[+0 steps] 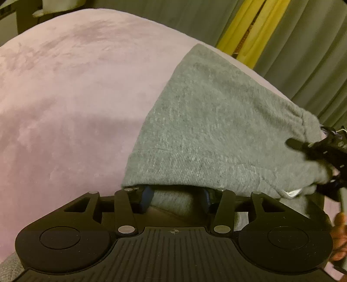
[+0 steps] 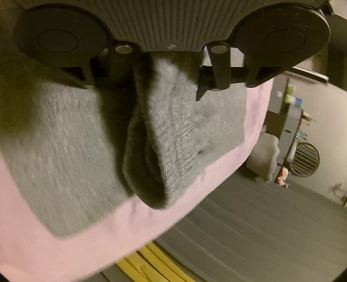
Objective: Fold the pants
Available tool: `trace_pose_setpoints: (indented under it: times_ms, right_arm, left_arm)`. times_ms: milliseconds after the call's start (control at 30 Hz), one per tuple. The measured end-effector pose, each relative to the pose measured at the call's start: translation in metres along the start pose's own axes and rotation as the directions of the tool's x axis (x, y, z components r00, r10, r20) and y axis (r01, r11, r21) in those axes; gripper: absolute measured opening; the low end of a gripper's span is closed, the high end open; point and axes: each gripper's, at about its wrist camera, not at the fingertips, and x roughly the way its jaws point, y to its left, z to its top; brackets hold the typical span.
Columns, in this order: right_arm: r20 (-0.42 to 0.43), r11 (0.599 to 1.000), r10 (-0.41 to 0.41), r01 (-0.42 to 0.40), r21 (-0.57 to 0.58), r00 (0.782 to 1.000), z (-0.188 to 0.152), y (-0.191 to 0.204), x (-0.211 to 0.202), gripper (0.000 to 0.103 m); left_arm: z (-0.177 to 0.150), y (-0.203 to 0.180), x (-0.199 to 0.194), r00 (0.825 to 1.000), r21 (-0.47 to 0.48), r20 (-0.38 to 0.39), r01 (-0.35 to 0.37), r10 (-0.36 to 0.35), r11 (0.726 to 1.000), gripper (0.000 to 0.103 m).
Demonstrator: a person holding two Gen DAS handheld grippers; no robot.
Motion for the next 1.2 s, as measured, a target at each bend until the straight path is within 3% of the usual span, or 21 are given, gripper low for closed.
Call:
trace_pose_setpoints:
  times_ms: [367, 433, 467, 600, 667, 767, 833, 867, 900, 967, 1067, 1133, 1200]
  right_arm:
    - [0.151, 0.990, 0.136, -0.129, -0.056, 0.979, 0.001, 0.059, -0.081, 0.037]
    - [0.163, 0.990, 0.142, -0.136, -0.046, 0.976, 0.002, 0.058, -0.092, 0.037]
    - [0.168, 0.989, 0.146, -0.141, -0.044, 0.975, 0.003, 0.059, -0.096, 0.037]
    - [0.206, 0.991, 0.133, -0.126, -0.046, 0.970, -0.003, 0.053, -0.114, 0.037]
    - [0.226, 0.996, 0.083, -0.071, -0.061, 0.971, -0.005, 0.044, -0.119, 0.039]
    - [0.225, 0.995, -0.082, 0.092, -0.032, 0.971, -0.007, 0.021, -0.124, 0.049]
    - [0.227, 0.971, -0.229, 0.239, -0.017, 0.947, -0.010, 0.009, -0.129, 0.061]
    - [0.237, 0.954, -0.287, 0.300, -0.022, 0.928, -0.013, 0.005, -0.133, 0.065]
    - [0.249, 0.946, -0.307, 0.324, -0.027, 0.919, -0.016, 0.003, -0.137, 0.070]
    - [0.255, 0.944, -0.303, 0.325, -0.050, 0.918, -0.021, 0.002, -0.141, 0.072]
    - [0.270, 0.941, -0.273, 0.315, -0.125, 0.923, -0.022, 0.013, -0.134, 0.072]
    - [0.303, 0.926, -0.251, 0.319, -0.201, 0.920, -0.024, 0.030, -0.127, 0.072]
    - [0.342, 0.898, -0.227, 0.332, -0.289, 0.912, -0.028, 0.047, -0.113, 0.068]
  left_arm:
    - [-0.005, -0.006, -0.008, 0.999, 0.049, 0.034, 0.002, -0.004, 0.999, 0.052]
    - [-0.006, -0.007, -0.013, 0.998, 0.051, 0.059, 0.007, -0.010, 0.999, 0.049]
    - [-0.007, -0.006, -0.016, 0.997, 0.050, 0.075, 0.011, -0.014, 0.999, 0.043]
    - [-0.010, -0.006, -0.027, 0.988, 0.073, 0.126, 0.080, -0.089, 0.994, 0.043]
    - [-0.010, -0.006, -0.030, 0.982, 0.087, 0.129, 0.127, -0.137, 0.988, 0.043]
    - [-0.010, -0.004, -0.034, 0.970, 0.107, 0.096, 0.213, -0.223, 0.971, 0.049]
    - [-0.012, 0.003, -0.048, 0.937, 0.114, 0.116, 0.317, -0.330, 0.942, 0.057]
    - [-0.013, 0.008, -0.057, 0.910, 0.110, 0.142, 0.378, -0.390, 0.919, 0.073]
    - [-0.013, 0.013, -0.064, 0.891, 0.097, 0.176, 0.407, -0.418, 0.908, 0.085]
    - [-0.010, 0.015, -0.074, 0.878, 0.083, 0.261, 0.395, -0.402, 0.915, 0.087]
    - [0.006, -0.001, -0.076, 0.902, 0.123, 0.306, 0.281, -0.306, 0.952, 0.089]
    - [0.012, -0.019, -0.065, 0.932, 0.147, 0.280, 0.197, -0.231, 0.969, 0.092]
    - [0.013, -0.035, -0.043, 0.950, 0.174, 0.259, 0.131, -0.174, 0.976, 0.092]
